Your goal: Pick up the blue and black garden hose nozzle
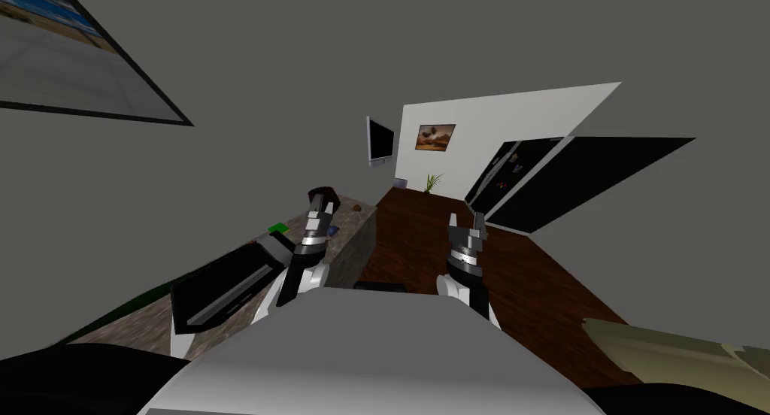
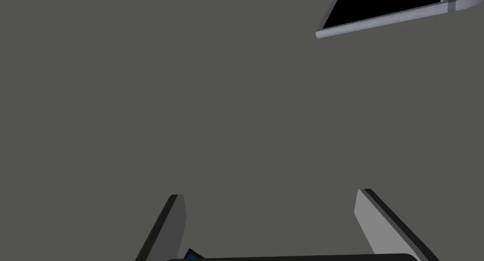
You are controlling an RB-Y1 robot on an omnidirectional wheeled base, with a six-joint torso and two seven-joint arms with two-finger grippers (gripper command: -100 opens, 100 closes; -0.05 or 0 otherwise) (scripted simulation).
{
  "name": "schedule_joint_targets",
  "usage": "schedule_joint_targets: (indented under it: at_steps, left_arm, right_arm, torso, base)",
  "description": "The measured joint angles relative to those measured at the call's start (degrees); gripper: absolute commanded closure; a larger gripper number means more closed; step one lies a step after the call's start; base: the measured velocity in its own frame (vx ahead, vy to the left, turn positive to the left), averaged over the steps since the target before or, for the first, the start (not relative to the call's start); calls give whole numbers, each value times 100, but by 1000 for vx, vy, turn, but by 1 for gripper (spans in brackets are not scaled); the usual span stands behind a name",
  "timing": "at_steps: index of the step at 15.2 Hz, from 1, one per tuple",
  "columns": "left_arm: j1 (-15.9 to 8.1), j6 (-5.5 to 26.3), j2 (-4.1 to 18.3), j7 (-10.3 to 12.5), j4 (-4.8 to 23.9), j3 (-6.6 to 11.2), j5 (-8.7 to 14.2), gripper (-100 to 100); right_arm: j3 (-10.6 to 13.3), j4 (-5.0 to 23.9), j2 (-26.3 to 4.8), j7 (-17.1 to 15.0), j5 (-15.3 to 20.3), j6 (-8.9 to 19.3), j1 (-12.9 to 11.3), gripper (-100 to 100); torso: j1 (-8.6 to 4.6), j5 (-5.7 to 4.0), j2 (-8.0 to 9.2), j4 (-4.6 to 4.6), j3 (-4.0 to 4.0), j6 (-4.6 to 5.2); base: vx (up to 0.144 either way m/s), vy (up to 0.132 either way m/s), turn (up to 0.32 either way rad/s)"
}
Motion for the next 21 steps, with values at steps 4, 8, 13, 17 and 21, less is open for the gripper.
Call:
schedule_joint_targets:
  at_steps: [4, 8, 13, 17, 21]
  left_arm:
    - [22, 106, 342, 62, 228, 50, 35, -100]
    - [40, 413, 750, 188, 451, 152, 103, -100]
    - [199, 712, 1258, 358, 912, 250, 182, -100]
    - [211, 967, 1536, 464, 1116, 325, 237, -100]
    - [280, 1325, 1952, 634, 1462, 443, 328, -100]
  right_arm:
    - [1, 0, 1, 0, 0, 0, -1, 0]
    - [1, 0, 0, 0, 0, 0, -1, 0]
    - [0, 0, 0, 0, 0, 0, -1, 0]
    - [0, 0, 0, 0, 0, 0, -1, 0]
    - [0, 0, -1, 0, 0, 0, -1, 0]
  torso:
    - [-39, -8, 28, 6, 16, 2]
    - [-5, -2, 24, 5, 14, 1]
    - [13, 3, 25, 5, 14, 0]
    - [14, 3, 15, 3, 8, 1]
    - [26, 5, 18, 3, 10, 1]
  base:
    - [-72, -94, -77]
    - [-51, -17, -93]
    - [-50, 15, -96]
    - [-29, 20, -85]
    - [-39, 46, -141]
